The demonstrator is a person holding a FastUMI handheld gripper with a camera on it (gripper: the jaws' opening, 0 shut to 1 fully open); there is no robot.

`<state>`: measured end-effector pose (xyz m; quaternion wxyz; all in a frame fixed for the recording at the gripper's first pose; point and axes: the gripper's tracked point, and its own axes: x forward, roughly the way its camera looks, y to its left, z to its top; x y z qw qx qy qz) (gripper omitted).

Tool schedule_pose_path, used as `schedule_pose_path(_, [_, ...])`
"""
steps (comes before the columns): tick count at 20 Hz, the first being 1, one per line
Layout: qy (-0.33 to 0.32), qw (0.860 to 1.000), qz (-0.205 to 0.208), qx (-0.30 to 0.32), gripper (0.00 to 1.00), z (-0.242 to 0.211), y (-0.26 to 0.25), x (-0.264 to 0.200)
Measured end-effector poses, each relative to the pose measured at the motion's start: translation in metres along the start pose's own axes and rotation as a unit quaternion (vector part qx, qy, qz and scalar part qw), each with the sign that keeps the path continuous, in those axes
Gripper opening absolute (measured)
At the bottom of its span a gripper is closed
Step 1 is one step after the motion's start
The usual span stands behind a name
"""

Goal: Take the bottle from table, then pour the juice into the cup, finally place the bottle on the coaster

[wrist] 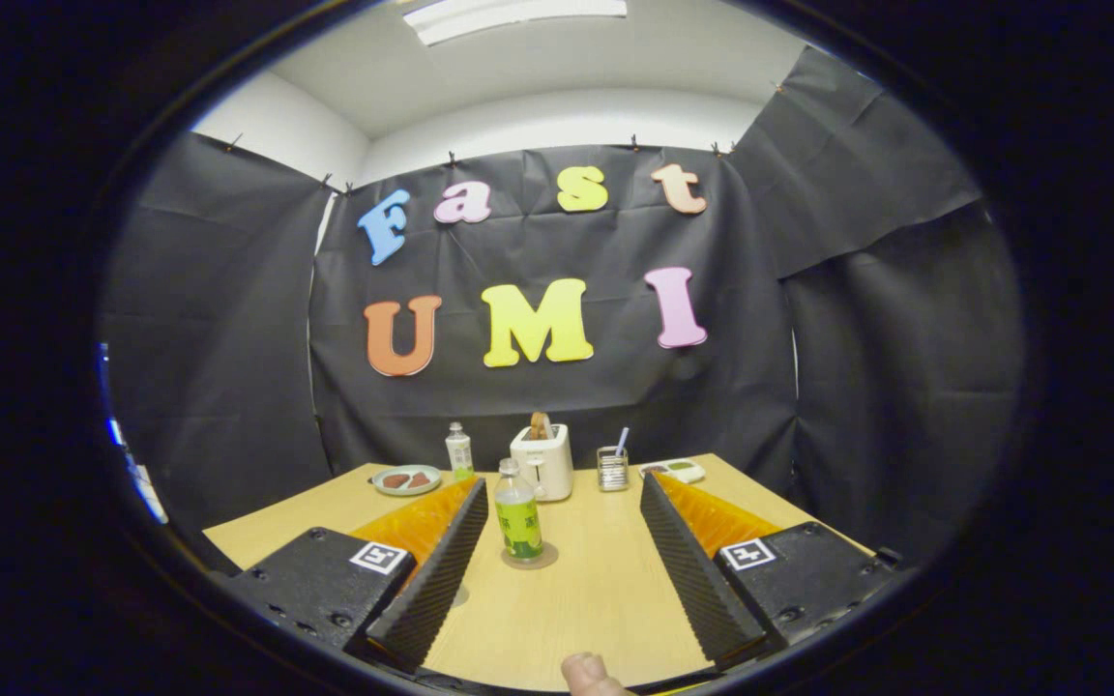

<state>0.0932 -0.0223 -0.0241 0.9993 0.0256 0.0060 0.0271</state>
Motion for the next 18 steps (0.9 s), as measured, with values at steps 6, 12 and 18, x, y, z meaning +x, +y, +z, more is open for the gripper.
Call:
schedule_pose_path(6, [0.007, 1.0, -0.004, 0.001, 1.0, -0.006, -0.016, -0.021])
schedule_pose_path(12, [0.003, 1.0, -0.001, -0.002, 1.0, -0.006, -0.018, -0.029])
schedule_pose_path(18, [0.002, 1.0, -0.002, -0.001, 1.0, -0.009, -0.021, -0.029])
